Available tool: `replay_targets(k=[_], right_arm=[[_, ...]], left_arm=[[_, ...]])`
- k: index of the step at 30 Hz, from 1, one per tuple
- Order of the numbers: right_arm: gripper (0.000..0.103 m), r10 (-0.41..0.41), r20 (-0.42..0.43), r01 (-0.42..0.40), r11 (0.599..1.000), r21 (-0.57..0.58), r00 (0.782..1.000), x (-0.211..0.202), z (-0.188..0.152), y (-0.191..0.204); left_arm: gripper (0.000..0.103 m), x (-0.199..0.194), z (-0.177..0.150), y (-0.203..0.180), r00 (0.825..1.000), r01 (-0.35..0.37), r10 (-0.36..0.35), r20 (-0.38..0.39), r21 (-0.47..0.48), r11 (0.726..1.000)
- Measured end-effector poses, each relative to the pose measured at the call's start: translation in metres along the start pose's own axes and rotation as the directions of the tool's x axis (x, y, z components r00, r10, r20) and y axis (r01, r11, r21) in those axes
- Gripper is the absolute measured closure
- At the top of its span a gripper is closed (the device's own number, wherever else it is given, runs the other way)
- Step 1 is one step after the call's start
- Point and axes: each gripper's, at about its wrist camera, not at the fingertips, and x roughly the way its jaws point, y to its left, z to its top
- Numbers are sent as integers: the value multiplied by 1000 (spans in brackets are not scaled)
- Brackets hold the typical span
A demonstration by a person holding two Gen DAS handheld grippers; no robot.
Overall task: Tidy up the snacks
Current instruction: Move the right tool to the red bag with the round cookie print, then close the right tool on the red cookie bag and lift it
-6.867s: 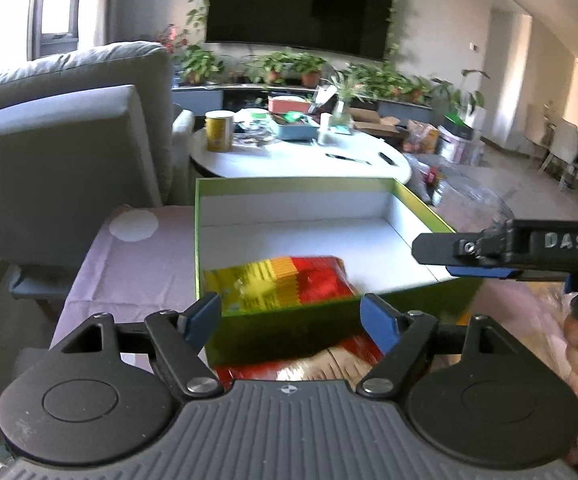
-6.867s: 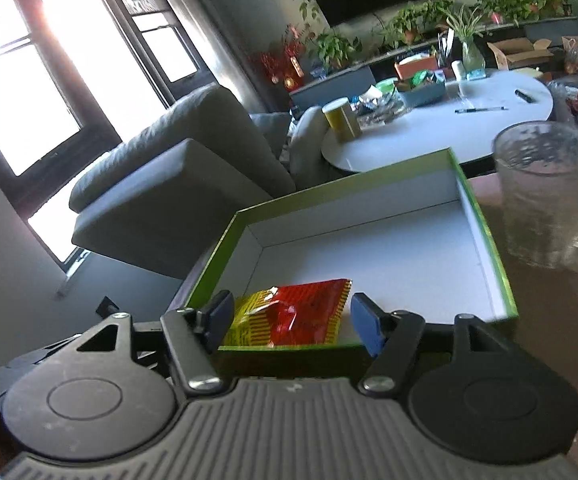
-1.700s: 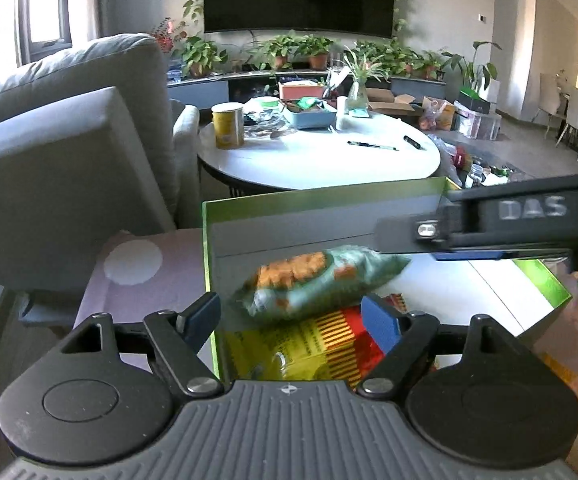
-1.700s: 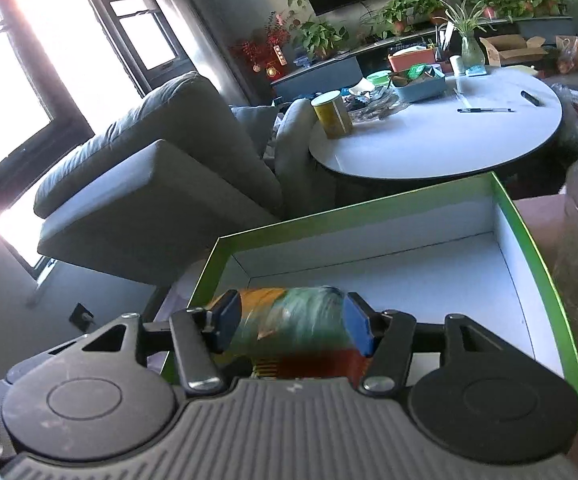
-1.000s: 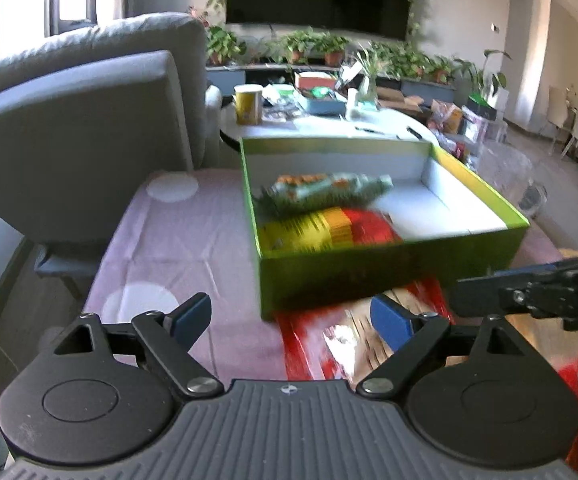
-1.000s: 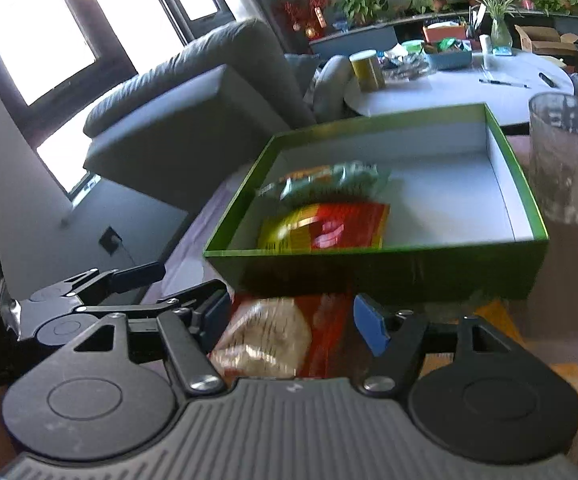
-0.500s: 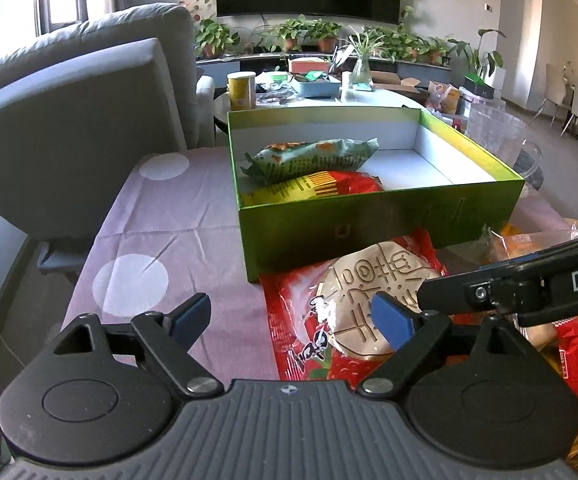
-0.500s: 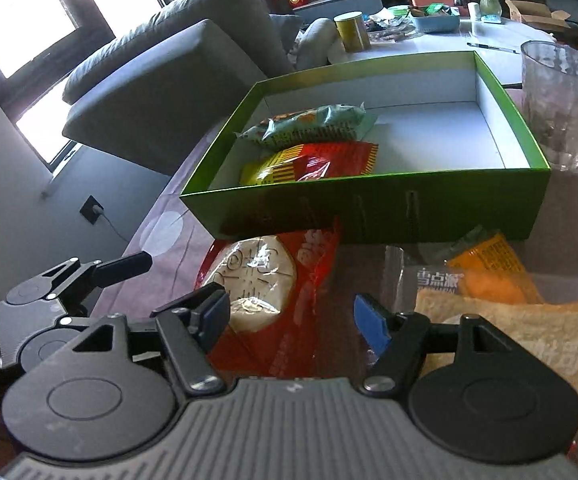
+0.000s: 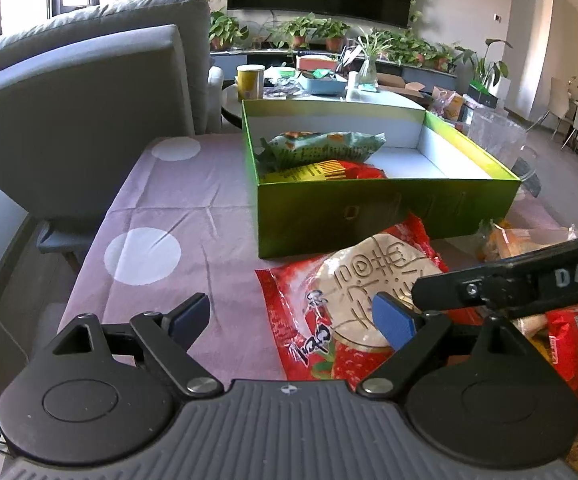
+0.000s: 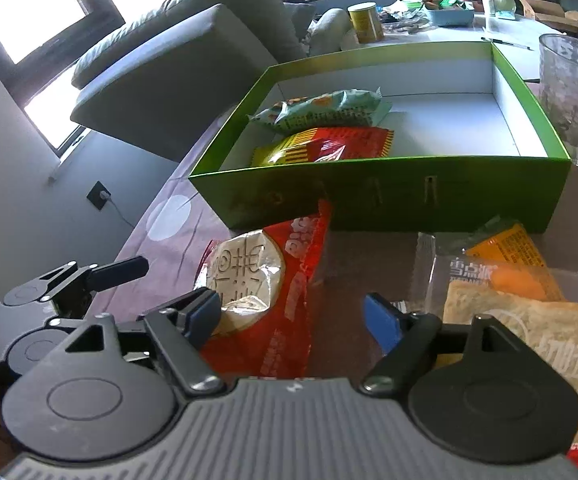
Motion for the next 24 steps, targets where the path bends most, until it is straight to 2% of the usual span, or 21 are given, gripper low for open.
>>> replay_targets(k=[7,9,12,15,21,24], right_arm=[[34,-1,2,1,1000,-6,1000,2,0,0],[34,-5,2,5,1000,-14,1000,2,-1,1],[34,-13,6,13,1000,-28,1000,3,-3,3],[33,-14,-5,14,999,-44,1000,5,-3,4],[32,-20,-10,19,999,-50,1000,4,-2,7],[32,6,12,-6,1000,-7,1000,-2,4,5]], left_arm=[[15,-8,-6,-3,1000,32,-32,-1,26,999],[11,-5,-8,-2,999,36,-36,-3,21,999],[5,5,-10,1,996,49,-46,-75,29,998],[5,15,-17,1,989,57,-53,-136,22,998],[11,7,-18,-7,994,59,-52,-101,68,996],[11,0,-15,-3,995,75,-73,-73,38,996]])
